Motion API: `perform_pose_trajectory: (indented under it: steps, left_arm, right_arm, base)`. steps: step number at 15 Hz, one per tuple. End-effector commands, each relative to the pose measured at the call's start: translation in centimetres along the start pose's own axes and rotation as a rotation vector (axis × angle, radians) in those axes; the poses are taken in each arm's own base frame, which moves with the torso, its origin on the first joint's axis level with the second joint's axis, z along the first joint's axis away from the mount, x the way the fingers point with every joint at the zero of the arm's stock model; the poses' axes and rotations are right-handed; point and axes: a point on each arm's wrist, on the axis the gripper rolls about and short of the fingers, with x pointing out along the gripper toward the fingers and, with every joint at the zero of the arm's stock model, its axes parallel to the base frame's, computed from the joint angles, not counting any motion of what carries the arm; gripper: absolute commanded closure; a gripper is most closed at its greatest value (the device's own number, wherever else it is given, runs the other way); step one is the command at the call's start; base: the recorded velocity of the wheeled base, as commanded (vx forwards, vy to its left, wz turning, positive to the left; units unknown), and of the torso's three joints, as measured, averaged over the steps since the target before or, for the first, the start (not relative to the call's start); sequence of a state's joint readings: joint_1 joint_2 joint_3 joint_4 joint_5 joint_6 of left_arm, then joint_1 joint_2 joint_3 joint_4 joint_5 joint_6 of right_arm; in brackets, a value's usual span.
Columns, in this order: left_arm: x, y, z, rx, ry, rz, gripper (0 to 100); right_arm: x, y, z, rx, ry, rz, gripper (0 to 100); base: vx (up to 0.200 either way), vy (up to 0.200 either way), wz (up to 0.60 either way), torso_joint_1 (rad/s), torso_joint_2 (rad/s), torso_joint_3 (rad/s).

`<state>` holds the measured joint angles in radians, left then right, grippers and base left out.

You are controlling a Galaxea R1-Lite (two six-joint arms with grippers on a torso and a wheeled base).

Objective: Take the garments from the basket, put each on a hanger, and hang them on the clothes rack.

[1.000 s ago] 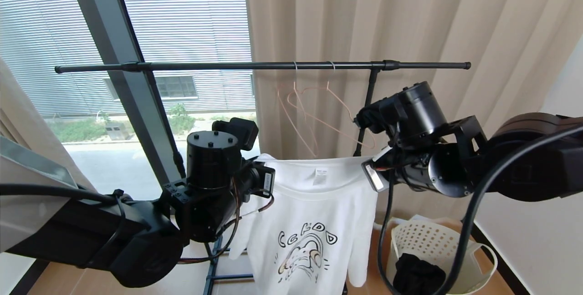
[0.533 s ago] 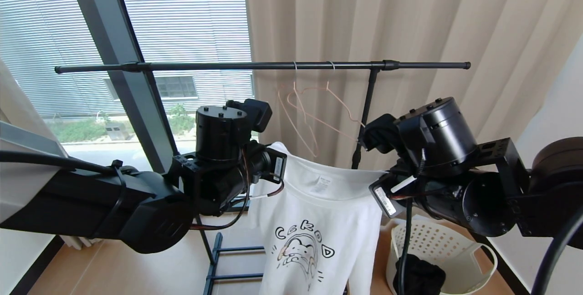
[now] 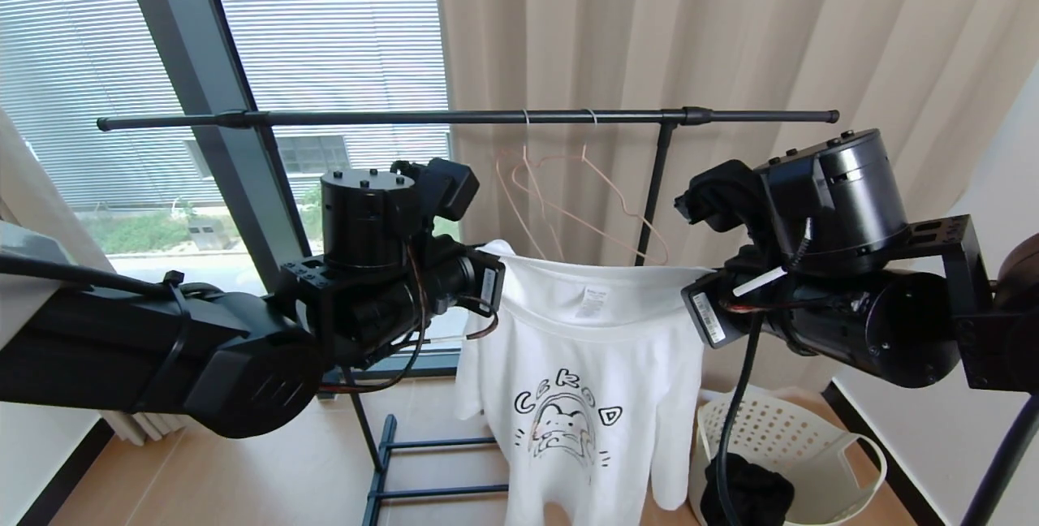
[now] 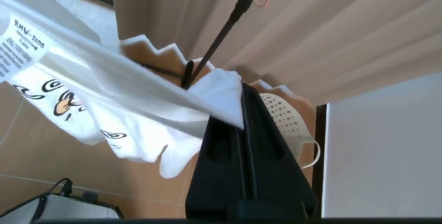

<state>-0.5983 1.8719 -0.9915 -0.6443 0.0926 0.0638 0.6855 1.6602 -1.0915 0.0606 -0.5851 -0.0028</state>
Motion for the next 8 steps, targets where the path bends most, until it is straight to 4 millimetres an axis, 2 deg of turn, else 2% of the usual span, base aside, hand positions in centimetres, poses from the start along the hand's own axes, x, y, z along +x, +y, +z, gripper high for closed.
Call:
perform_pose_trajectory:
  steps: [1,3,5,6,8]
  left_arm:
    - [0.0,1.1,1.5,-0.004,-0.053,0.021,100]
    - [0.2,1.6,2.5,-0.003,-0.085,0.0,100]
    - [0.5,1.7,3.6,0.006,-0.131,-0.07,100]
    - [0.7,1.6,4.2,0.008,-0.152,-0.102,100]
    - [1.6,1.5,5.2,0.014,-0.19,-0.142,100]
  right_arm:
    - [-0.1,-0.1,-0.2,-0.003,0.005,-0.008,100]
    - [-0.3,-0.1,-0.3,-0.01,0.007,-0.046,100]
    - [-2.1,0.6,-0.6,-0.056,0.01,-0.002,100]
    - [-2.9,1.3,-0.6,-0.078,0.003,0.036,100]
    - [-4.9,3.9,-0.8,-0.132,-0.036,0.132,100]
  base:
    - [0.0,0.0,0.0,0.0,0.0,0.0]
    - [0.0,0.0,0.0,0.0,0.0,0.0]
    - [0.0,0.0,0.0,0.0,0.0,0.0]
    - [0.0,0.0,0.0,0.0,0.0,0.0]
    - [0.0,0.0,0.0,0.0,0.0,0.0]
